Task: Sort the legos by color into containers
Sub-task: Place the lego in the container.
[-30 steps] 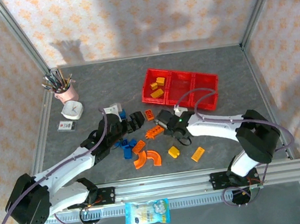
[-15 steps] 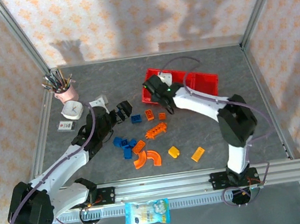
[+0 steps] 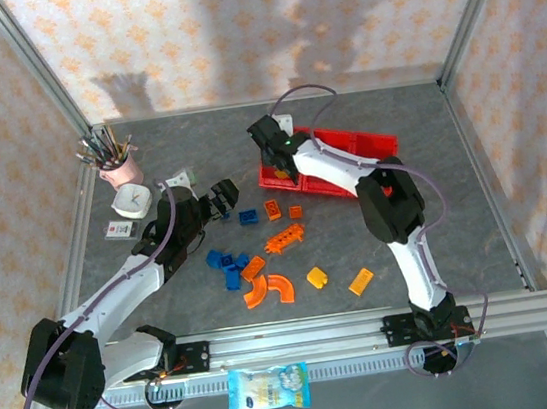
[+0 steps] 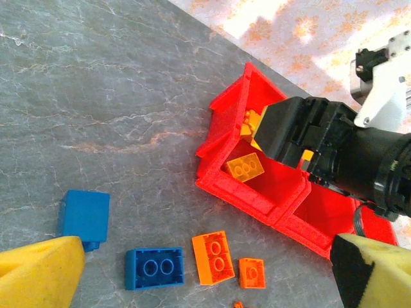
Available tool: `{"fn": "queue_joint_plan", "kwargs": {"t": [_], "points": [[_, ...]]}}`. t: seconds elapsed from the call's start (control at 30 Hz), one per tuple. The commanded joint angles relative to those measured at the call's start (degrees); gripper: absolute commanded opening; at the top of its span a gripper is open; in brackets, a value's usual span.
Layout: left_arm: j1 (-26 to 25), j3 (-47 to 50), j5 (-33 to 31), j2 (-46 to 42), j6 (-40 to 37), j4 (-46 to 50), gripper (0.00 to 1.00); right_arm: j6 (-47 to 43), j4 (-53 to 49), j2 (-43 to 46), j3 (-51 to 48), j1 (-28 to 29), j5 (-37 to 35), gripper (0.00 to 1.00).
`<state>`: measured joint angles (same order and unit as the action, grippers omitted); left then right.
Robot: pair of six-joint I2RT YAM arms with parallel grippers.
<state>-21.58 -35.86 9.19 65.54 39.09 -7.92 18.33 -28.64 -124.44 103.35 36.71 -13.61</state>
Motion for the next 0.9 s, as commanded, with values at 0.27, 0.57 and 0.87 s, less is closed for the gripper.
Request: {"fn": "queue_joint_plan", "kwargs": {"t": [0.27, 0.57, 0.87], "points": [[1.1, -2.1, 0.9, -0.8, -0.8, 0.1, 0.99, -2.8, -1.3, -0.7, 5.8, -0.6, 0.3, 0.76], [1.0, -1.7, 2.6, -3.3, -0.4, 1.0, 0.99, -3.7, 1.7, 12.2, -7.4, 0.0, 4.3, 0.76], [-0.5, 1.7, 4.5, -6.2, 0.9, 2.5, 0.99, -2.1, 3.4, 29.2, -28.1, 2.0, 8.0, 0.79]]}}
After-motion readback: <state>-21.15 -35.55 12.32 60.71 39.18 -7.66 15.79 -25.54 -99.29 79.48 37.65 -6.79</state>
